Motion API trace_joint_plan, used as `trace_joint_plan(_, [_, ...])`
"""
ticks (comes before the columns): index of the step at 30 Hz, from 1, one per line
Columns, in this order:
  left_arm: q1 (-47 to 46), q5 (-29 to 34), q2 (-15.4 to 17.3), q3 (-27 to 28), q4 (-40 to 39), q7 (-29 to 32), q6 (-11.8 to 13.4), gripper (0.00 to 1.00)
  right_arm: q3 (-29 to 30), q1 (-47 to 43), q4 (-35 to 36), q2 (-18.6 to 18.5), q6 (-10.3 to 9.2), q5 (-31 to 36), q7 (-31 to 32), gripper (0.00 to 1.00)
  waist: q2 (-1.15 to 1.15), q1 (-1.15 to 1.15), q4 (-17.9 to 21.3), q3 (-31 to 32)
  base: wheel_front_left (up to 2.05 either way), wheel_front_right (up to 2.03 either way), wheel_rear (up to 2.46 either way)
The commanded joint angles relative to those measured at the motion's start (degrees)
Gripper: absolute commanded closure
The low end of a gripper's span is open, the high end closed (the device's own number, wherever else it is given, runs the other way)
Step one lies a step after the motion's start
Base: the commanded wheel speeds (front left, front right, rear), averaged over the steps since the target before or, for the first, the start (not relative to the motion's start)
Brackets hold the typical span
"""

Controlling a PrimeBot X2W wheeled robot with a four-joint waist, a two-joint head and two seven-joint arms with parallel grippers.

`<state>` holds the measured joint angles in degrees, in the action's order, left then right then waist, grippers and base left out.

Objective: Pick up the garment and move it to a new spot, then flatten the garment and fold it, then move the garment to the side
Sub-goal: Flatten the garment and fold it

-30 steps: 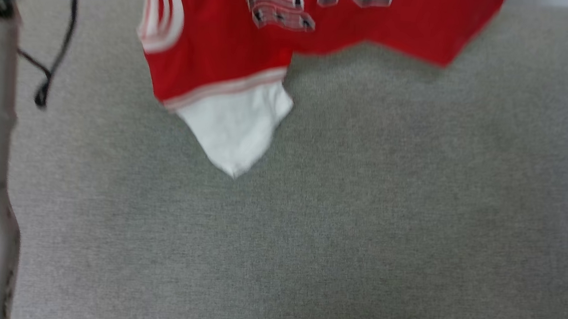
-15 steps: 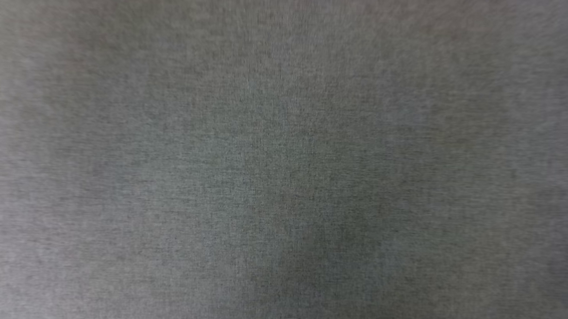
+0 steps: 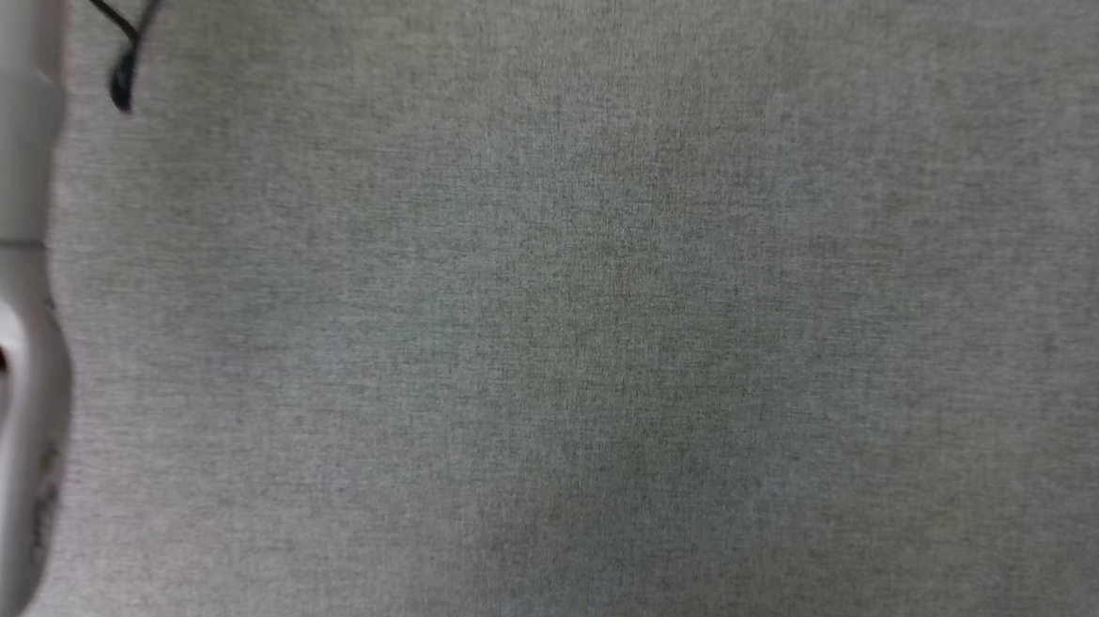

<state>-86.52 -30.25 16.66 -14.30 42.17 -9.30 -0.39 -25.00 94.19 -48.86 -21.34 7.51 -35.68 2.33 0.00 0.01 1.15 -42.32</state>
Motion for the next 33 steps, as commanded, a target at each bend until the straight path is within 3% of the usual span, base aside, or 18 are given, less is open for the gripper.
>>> trace_joint_plan(1, [2.30,-0.64,-0.80,0.03,1.95,-1.01,-0.64,1.00,-1.61,-2.45,-1.74,0.39,-0.04,-0.71,-0.64,1.00,0.00,-0.01,-0.29,2.19,0.00,0.00,0.00])
trace_joint_plan(10, [16.34,-3.45,-3.37,-0.28,11.62,-4.54,-4.34,1.00,-9.86,-18.43,-6.70,0.79,-0.04,-6.66,-3.63,1.00,0.00,-0.01,-0.93,15.47,0.00,0.00,0.00])
trace_joint_plan(16, [30.80,-5.49,-2.20,0.13,13.17,-5.36,-5.80,1.00,-14.09,-32.62,-4.17,-0.65,-0.04,-10.40,-6.74,1.00,0.00,-0.01,-0.63,25.96,0.00,0.00,0.00])
trace_joint_plan(21, [44.22,-7.85,-0.34,2.14,9.77,-5.67,-5.82,1.00,-16.37,-43.32,-0.68,-1.96,-0.05,-12.91,-8.54,1.00,0.00,-0.01,-0.14,32.66,0.00,0.00,0.00])
trace_joint_plan(23, [57.93,-9.33,0.84,3.62,1.12,-5.44,-3.44,1.00,-16.47,-53.10,3.58,-4.61,-0.07,-14.52,-10.11,1.00,0.00,-0.01,-0.65,37.03,0.00,0.00,0.00])
trace_joint_plan(28, [71.39,-10.64,2.42,5.49,-13.54,-3.00,1.93,1.00,-14.27,-62.30,8.03,-7.40,-0.08,-14.26,-10.52,1.00,0.00,-0.01,-0.95,40.06,0.00,0.00,0.00])
trace_joint_plan(33, [84.65,-11.12,4.05,6.83,-32.67,2.88,9.73,1.00,-9.21,-71.13,13.44,-9.10,-0.08,-12.65,-9.51,1.00,0.00,-0.01,-0.79,42.36,0.00,0.00,0.00])
